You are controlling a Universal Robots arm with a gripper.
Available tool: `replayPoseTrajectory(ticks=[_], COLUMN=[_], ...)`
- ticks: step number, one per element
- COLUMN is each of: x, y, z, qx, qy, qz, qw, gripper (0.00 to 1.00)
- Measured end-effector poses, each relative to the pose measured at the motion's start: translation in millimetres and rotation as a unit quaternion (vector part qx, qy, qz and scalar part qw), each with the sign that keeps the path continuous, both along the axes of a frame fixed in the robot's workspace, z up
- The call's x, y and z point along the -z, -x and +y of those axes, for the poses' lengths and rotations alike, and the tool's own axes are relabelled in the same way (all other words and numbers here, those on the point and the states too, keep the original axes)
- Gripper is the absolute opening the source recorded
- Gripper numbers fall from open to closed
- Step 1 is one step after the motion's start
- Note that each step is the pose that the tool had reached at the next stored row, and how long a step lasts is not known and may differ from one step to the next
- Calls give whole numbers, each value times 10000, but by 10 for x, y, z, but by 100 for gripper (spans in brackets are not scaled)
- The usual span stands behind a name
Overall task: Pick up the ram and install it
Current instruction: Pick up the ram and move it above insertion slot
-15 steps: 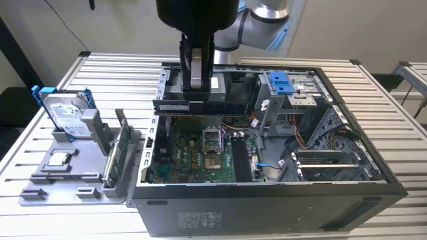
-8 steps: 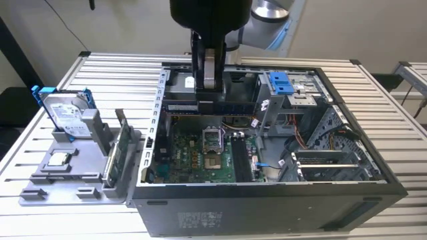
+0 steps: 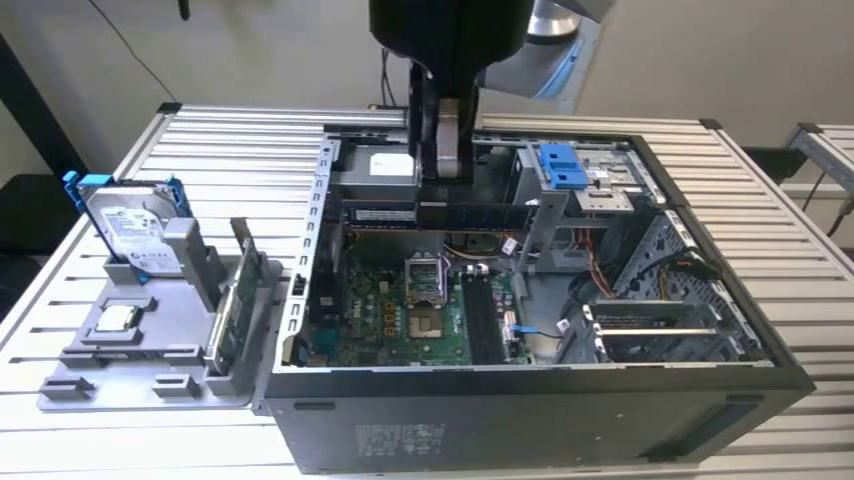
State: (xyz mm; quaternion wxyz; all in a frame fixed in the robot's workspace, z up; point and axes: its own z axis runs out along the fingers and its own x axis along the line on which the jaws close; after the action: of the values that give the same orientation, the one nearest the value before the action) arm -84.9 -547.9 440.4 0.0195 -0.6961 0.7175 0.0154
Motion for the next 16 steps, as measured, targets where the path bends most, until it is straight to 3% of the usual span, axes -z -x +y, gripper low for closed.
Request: replayPoseTrajectory(ticks=[16], x=[0], y=[-259], z=[0], qx=[0], qy=[0], qz=[0], qw=[10000], gripper=[14])
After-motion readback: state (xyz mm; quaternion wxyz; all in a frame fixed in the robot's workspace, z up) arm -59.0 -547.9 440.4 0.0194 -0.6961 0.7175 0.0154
